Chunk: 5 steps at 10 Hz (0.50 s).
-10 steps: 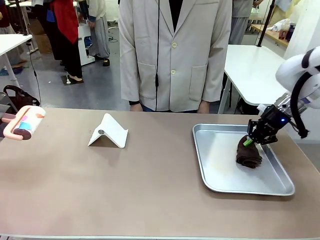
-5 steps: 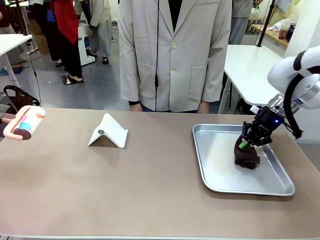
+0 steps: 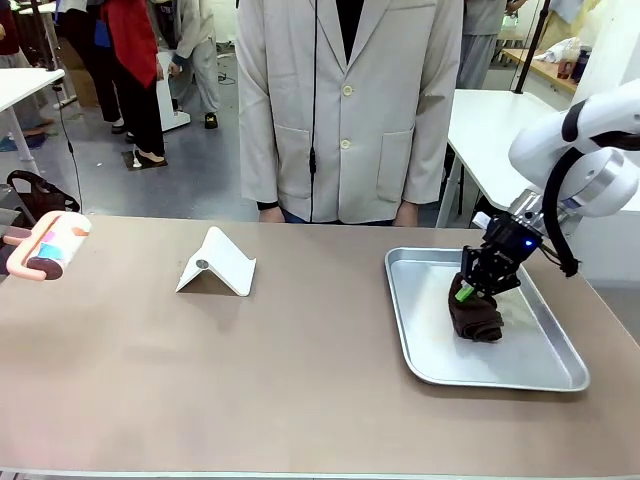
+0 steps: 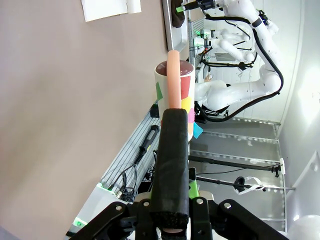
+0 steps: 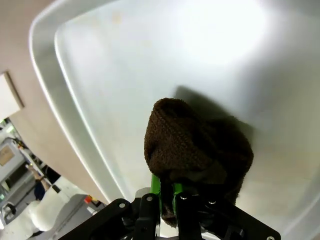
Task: Clean the surface of the table.
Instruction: Clean the area not pointed to by the person.
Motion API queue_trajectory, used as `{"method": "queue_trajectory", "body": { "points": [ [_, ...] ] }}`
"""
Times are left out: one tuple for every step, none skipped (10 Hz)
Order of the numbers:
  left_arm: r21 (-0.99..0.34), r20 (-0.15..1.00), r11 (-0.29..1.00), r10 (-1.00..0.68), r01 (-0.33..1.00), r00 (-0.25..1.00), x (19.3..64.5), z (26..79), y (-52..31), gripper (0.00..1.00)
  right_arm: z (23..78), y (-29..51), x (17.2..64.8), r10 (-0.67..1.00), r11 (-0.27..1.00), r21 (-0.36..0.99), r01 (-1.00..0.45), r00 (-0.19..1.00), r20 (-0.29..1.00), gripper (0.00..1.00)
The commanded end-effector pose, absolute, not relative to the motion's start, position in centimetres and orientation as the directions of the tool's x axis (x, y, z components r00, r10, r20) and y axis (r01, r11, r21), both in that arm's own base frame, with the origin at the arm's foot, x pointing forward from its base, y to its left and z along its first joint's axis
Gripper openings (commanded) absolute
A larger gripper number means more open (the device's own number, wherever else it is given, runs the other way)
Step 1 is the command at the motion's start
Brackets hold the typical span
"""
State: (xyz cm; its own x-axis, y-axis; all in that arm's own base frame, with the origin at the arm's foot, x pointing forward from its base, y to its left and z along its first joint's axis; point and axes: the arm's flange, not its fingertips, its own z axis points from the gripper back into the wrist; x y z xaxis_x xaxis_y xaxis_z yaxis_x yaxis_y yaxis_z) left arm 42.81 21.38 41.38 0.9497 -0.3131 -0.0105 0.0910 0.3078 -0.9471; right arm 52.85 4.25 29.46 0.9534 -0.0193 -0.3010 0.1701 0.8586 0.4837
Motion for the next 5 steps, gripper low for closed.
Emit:
{"method": "queue_trajectory", "body": {
  "points": [
    [-0.952, 0.004, 0.291, -0.309, 0.098, 0.951, 42.7, 41.8, 21.3, 0.22, 29.8, 6.5, 51.8, 0.075, 0.841, 0.532, 0.098, 0.953, -0.293, 0.10],
    [-0.952, 0.004, 0.291, -0.309, 0.098, 0.951, 42.7, 41.8, 21.3, 0.22, 30.2, 7.6, 51.5, 0.126, 0.835, 0.547, 0.054, 0.950, -0.287, 0.10],
    [-0.952, 0.004, 0.291, -0.309, 0.098, 0.951, 42.7, 41.8, 21.3, 0.22, 30.5, 8.6, 51.3, 0.178, 0.830, 0.557, 0.011, 0.942, -0.284, 0.10],
    [-0.952, 0.004, 0.291, -0.309, 0.098, 0.951, 42.7, 41.8, 21.3, 0.22, 30.7, 9.6, 51.1, 0.211, 0.835, 0.549, -0.027, 0.938, -0.275, 0.10],
    [-0.952, 0.004, 0.291, -0.309, 0.098, 0.951, 42.7, 41.8, 21.3, 0.22, 30.6, 9.8, 51.4, 0.187, 0.859, 0.512, -0.025, 0.945, -0.268, 0.10]
  ]
}}
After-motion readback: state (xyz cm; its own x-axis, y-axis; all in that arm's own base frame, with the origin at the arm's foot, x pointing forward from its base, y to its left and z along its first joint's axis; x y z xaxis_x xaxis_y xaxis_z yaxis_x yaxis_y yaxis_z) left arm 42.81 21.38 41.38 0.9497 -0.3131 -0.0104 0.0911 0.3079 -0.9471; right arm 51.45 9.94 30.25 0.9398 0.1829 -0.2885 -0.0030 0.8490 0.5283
